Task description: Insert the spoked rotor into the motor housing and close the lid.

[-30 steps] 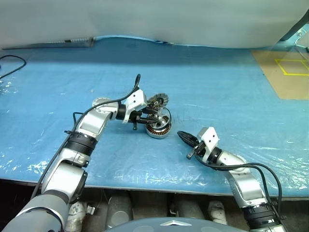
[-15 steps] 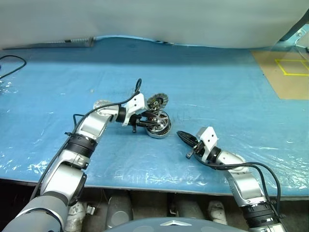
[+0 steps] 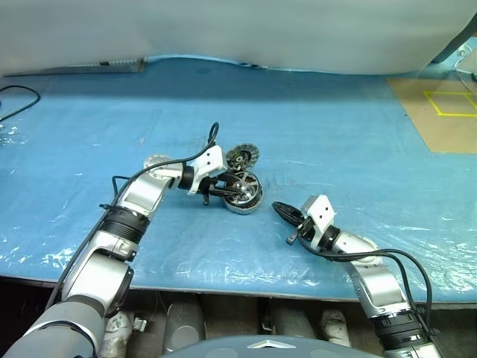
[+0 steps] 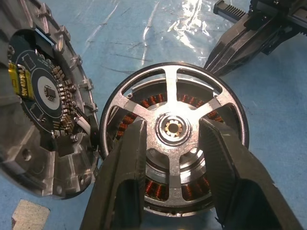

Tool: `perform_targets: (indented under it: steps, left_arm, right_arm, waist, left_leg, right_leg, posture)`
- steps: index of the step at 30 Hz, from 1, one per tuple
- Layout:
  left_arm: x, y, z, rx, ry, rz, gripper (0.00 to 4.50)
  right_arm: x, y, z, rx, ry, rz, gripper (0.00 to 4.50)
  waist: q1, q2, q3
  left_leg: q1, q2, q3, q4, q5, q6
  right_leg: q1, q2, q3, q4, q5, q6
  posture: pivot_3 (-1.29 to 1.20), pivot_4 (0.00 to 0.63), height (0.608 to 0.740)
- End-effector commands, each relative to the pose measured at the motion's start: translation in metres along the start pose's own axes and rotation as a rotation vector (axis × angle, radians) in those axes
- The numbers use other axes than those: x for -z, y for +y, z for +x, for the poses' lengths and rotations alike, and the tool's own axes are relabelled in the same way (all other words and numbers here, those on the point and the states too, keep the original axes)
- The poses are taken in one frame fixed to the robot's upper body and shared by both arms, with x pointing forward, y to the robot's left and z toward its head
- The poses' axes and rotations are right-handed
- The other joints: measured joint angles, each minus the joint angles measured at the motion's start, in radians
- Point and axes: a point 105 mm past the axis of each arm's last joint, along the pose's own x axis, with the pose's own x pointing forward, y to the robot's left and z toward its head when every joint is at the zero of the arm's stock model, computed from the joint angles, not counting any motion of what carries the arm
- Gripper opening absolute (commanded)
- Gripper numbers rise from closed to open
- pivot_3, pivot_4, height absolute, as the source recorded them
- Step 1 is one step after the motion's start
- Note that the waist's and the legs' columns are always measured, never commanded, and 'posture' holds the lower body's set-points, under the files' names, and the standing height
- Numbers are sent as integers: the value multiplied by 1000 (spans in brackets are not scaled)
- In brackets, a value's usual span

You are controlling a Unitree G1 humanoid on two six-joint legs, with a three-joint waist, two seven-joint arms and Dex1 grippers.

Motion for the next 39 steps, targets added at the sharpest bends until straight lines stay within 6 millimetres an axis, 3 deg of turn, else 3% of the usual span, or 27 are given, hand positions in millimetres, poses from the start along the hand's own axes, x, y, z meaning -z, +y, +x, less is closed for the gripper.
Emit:
perform_targets:
  steps: [1, 5, 9, 13, 20, 36, 39]
  left_arm:
    - [-8, 3, -1, 2, -15, 22, 2677]
    - [-17, 4, 0, -7, -61, 25, 4008]
    - [-30, -1, -3, 19, -145, 1, 4008]
    - [-36, -9, -8, 47, -205, -39, 2696]
    - [-19, -21, -13, 36, -159, -68, 97]
    - [24, -11, -1, -48, 15, -95, 39]
    - [25, -12, 0, -37, 11, -97, 39]
  right_arm:
    - [-6, -1, 1, 4, -28, -16, 0]
    - [-6, -2, 0, 6, -28, -14, 0]
    - [-8, -4, 0, 10, -30, -14, 0]
    - [-8, -6, 0, 16, -30, -17, 0]
    - [-8, -5, 1, 5, -27, -18, 0]
    - [-8, -4, 2, -6, -23, -22, 0]
    - [-8, -4, 2, -3, -23, -20, 0]
  waist:
    - [0, 0, 0]
    - [1, 0, 0]
    - [1, 0, 0]
    - [0, 0, 0]
    - [0, 0, 0]
    - [0, 0, 0]
    - [1, 0, 0]
  left_leg:
    - [0, 0, 0, 0, 0, 0]
    - [0, 0, 0, 0, 0, 0]
    - [0, 0, 0, 0, 0, 0]
    - [0, 0, 0, 0, 0, 0]
    - [0, 0, 0, 0, 0, 0]
    - [0, 0, 0, 1, 0, 0]
    - [2, 0, 0, 1, 0, 0]
  right_leg:
    - [0, 0, 0, 0, 0, 0]
    - [0, 0, 0, 0, 0, 0]
    - [0, 0, 0, 0, 0, 0]
    - [0, 0, 0, 0, 0, 0]
    - [0, 0, 0, 0, 0, 0]
    - [1, 0, 0, 0, 0, 0]
    - [3, 0, 0, 0, 0, 0]
  posture:
    - [0, 150, 740]
    - [0, 150, 740]
    - [0, 150, 740]
    - [0, 150, 740]
    - [0, 150, 740]
    - [0, 150, 740]
    - [0, 150, 740]
